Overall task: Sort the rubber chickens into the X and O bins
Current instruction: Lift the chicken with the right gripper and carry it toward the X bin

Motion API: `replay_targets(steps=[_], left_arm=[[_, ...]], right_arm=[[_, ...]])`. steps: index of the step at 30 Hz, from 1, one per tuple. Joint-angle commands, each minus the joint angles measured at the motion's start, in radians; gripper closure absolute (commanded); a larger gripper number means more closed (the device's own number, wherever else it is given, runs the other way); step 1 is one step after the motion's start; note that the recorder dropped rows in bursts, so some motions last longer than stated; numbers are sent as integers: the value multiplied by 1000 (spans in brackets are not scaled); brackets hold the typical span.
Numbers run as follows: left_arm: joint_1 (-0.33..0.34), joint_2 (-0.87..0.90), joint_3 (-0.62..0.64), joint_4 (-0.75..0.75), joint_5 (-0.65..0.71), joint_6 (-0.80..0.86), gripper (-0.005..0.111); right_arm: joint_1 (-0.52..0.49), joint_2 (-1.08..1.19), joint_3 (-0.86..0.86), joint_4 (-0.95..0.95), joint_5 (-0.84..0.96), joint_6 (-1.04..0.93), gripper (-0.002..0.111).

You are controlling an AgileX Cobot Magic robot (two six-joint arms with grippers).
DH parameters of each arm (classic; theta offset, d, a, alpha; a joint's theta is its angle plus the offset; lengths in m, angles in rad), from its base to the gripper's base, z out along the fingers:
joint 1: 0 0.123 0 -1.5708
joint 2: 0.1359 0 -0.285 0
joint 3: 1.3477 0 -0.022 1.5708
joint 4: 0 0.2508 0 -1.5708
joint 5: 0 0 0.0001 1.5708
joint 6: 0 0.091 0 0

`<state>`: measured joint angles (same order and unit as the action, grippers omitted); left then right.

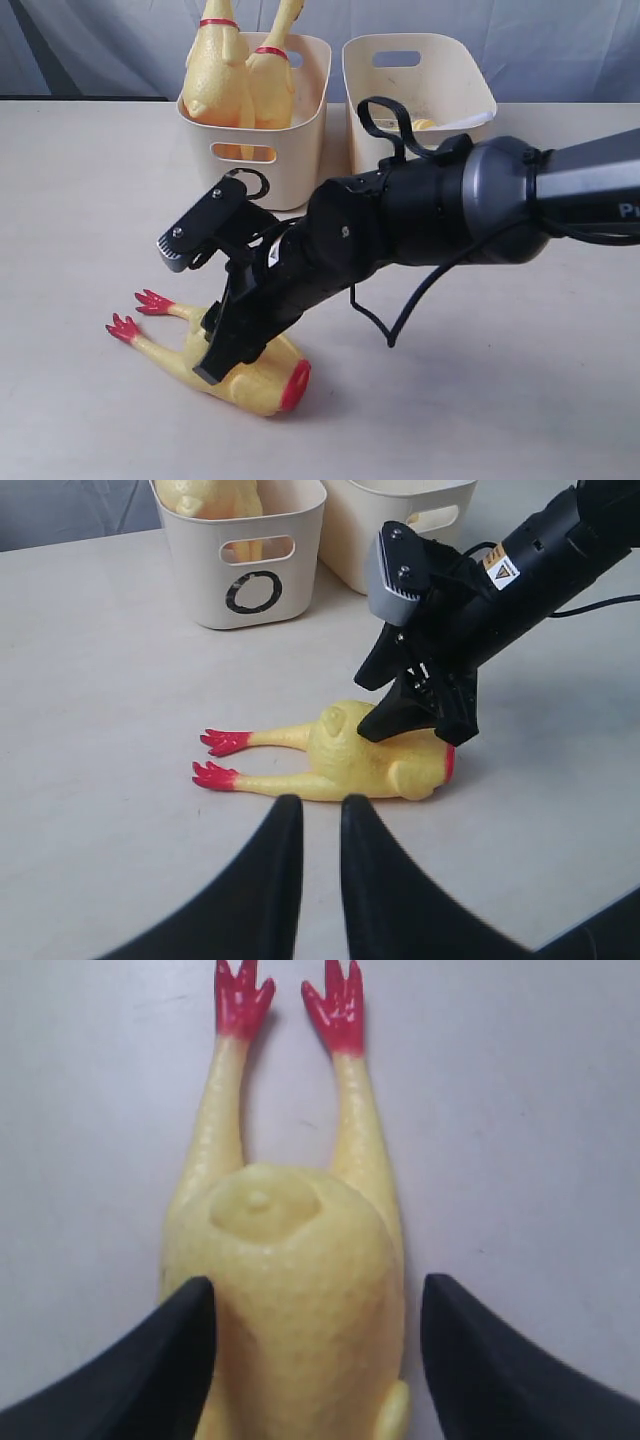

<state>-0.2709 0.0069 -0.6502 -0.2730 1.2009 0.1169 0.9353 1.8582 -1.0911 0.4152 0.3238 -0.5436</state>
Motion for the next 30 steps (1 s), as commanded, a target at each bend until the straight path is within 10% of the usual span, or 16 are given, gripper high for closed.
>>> replay_targets(steps=[1, 14, 22, 30], left_arm=[[0, -7, 4, 12, 3, -1, 92], [0, -7, 4, 38, 11, -1, 92], [0, -7, 4, 38, 11, -1, 92], [0, -7, 4, 40, 11, -1, 92]], right_arm=[[3, 18, -2, -5, -13, -6, 51], [3, 157, -4, 30, 115, -2, 52], [3, 166, -66, 40, 234, 52, 108], [3, 142, -140, 62, 271, 100, 109]])
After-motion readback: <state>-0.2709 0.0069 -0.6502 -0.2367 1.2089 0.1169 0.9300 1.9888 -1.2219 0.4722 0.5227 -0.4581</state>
